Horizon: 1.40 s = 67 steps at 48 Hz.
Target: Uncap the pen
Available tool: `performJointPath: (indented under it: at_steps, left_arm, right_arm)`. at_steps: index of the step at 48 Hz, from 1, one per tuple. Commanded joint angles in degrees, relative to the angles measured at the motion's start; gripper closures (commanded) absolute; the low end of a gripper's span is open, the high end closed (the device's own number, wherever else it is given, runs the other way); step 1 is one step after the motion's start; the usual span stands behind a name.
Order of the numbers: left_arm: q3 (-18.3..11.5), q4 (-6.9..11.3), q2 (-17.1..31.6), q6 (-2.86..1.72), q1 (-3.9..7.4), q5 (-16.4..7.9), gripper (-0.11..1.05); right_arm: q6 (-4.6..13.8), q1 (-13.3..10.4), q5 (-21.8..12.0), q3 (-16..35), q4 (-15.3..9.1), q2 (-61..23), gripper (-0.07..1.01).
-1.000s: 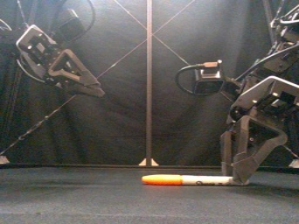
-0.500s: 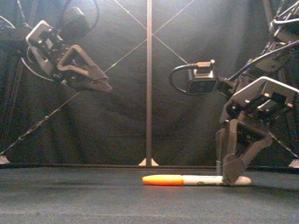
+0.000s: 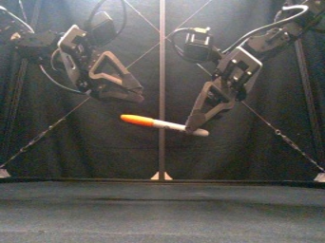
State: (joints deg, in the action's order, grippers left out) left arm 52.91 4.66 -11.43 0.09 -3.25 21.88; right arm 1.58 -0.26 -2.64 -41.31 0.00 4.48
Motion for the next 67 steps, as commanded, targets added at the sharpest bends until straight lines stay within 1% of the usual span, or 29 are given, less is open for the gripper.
performJointPath:
  at_steps: [1,5,6,9,10,11,16,17,19,22,27,30,44,45,47,55,65,67]
  left_arm:
    - [-1.23,0.09,-0.53,-0.09,0.09,0.53,0.21]
    - [-1.14,0.09,-0.53,-0.09,0.09,0.53,0.21]
    - [-1.14,0.09,-0.44,-0.18,0.09,0.44,0.21]
    - [-1.14,0.18,-0.53,-0.18,0.09,0.53,0.21]
    - [-1.14,0.26,-0.53,-0.26,0.09,0.53,0.21]
    - [-1.14,0.53,-0.44,-0.18,0.09,0.53,0.21]
    - [-0.97,2.11,-0.44,-0.18,0.44,0.53,0.21]
    - [-0.97,2.46,-0.44,-0.09,0.53,0.53,0.21]
    - [-0.88,2.81,-0.44,0.09,0.53,0.53,0.21]
    - [-0.79,3.08,-0.35,0.18,0.62,0.53,0.21]
    - [-0.7,3.16,-0.26,-0.09,1.05,0.53,0.21]
    - [-0.7,3.25,-0.26,-0.09,1.32,0.53,0.21]
    - [-0.35,3.43,-0.35,-0.09,1.41,0.7,0.21]
    - [-0.35,3.43,-0.35,-0.18,1.41,0.7,0.21]
    - [-0.26,3.43,-0.35,-0.18,1.49,0.7,0.21]
    - [-0.18,4.04,-0.35,-0.18,1.67,0.7,0.21]
    - [0.09,5.27,-0.44,-0.18,2.37,0.7,0.21]
    - [0.18,5.36,-0.44,-0.09,2.37,0.7,0.21]
  right_arm:
    - [0.0,-0.7,0.26,1.49,-0.88,2.9,0.48]
    - [0.0,-0.88,0.26,1.67,-1.93,3.52,0.48]
    - [0.0,-0.88,0.26,1.67,-2.11,3.69,0.48]
    - [0.0,-0.88,0.44,1.85,-2.29,4.22,0.48]
    - [0.0,-0.79,0.53,1.85,-2.29,4.39,0.48]
    - [0.0,-0.88,0.53,1.85,-2.29,4.57,0.48]
    - [0.0,-0.79,0.62,2.02,-2.29,5.27,0.48]
    - [0.0,-0.79,0.62,2.02,-2.29,5.36,0.48]
    - [0.0,-0.88,0.62,2.02,-2.29,5.54,0.48]
    - [-0.09,-0.79,0.7,2.02,-2.37,5.8,0.48]
    - [-0.26,-0.79,1.05,2.11,-2.29,6.42,0.48]
    - [-0.26,-0.79,1.32,2.11,-2.29,6.59,0.48]
    - [-0.18,-0.62,1.49,2.11,-2.37,6.59,0.48]
    - [-0.26,-0.53,1.49,2.11,-2.37,6.59,0.48]
    - [-0.35,-0.62,1.49,2.2,-2.37,6.59,0.48]
    - [-0.35,-0.53,1.76,2.2,-3.08,7.03,0.48]
    - [-0.18,-0.44,2.64,2.2,-3.52,7.21,0.48]
    - [-0.18,-0.44,2.64,2.11,-3.52,7.21,0.48]
